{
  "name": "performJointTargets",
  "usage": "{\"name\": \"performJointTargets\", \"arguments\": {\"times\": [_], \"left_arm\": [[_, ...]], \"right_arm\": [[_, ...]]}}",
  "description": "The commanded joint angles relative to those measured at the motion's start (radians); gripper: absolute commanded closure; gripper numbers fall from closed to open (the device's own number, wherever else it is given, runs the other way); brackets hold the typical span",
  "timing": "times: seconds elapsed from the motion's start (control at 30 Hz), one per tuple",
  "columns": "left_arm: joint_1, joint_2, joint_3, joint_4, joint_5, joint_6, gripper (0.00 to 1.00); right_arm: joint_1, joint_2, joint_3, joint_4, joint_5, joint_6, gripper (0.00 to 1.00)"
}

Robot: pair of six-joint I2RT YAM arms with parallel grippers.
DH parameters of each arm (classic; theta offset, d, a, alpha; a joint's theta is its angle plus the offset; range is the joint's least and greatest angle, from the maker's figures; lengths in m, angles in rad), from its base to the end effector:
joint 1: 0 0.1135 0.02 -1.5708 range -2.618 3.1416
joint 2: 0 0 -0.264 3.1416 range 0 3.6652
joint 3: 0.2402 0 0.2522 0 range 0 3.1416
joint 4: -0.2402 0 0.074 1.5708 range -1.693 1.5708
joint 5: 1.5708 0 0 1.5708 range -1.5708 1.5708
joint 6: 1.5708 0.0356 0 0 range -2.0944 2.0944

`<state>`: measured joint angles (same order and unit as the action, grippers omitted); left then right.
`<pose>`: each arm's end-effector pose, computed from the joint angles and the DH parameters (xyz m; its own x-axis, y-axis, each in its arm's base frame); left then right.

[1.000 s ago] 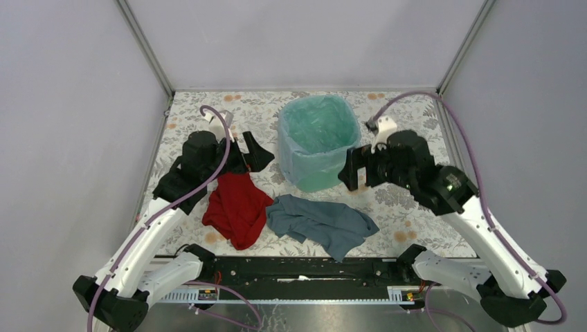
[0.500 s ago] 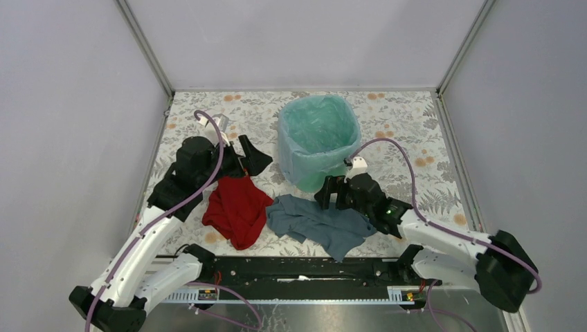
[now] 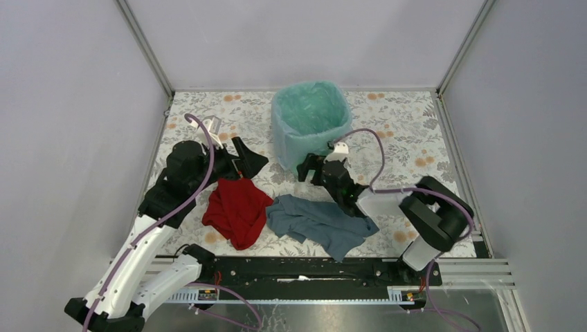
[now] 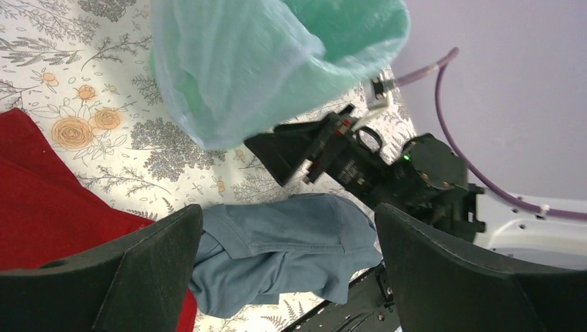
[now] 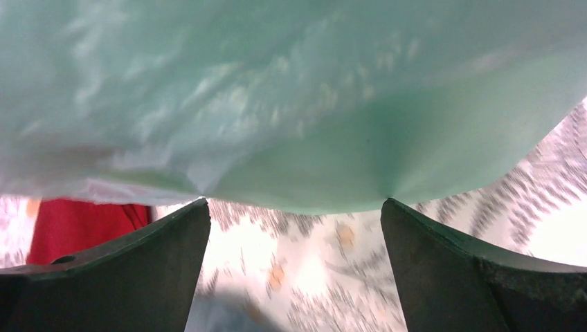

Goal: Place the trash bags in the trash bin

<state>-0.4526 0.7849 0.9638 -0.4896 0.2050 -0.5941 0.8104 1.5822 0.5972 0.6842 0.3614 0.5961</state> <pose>0.1472 -0.0797 0.3694 -0.5651 -0.3346 -0.7541 0.3453 0.7342 -0.5845 0.2234 0.2166 0.1747 -0.4188 0.3217 -0.8492 -0.2536 0.8565 0.4495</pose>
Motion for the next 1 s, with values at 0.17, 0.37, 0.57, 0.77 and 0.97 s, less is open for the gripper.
{"name": "performJointTargets", "arguments": {"times": [0.17,0.37,0.57,0.77,0.97], "left_arm": [[-0.003,-0.064,0.075,-0.063,-0.021,0.028,0.01],[-0.003,-0.117,0.074,-0.114,-0.027,0.021,0.01],[-0.003,-0.126,0.076,-0.127,-0.044,0.019,0.01],[-0.003,-0.108,0.097,-0.126,-0.051,0.023,0.01],[-0.003,-0.103,0.138,-0.129,-0.147,0.062,0.01]], "right_arm": [[-0.059,0.327,0.360,0.155,0.170,0.025,0.00],[-0.127,0.511,0.596,0.050,0.117,0.010,0.00],[-0.146,0.614,0.780,-0.059,0.076,0.017,0.00],[-0.139,0.534,0.829,-0.286,0.101,0.022,0.00],[-0.143,0.122,0.607,-0.512,-0.077,0.024,0.00]]}}
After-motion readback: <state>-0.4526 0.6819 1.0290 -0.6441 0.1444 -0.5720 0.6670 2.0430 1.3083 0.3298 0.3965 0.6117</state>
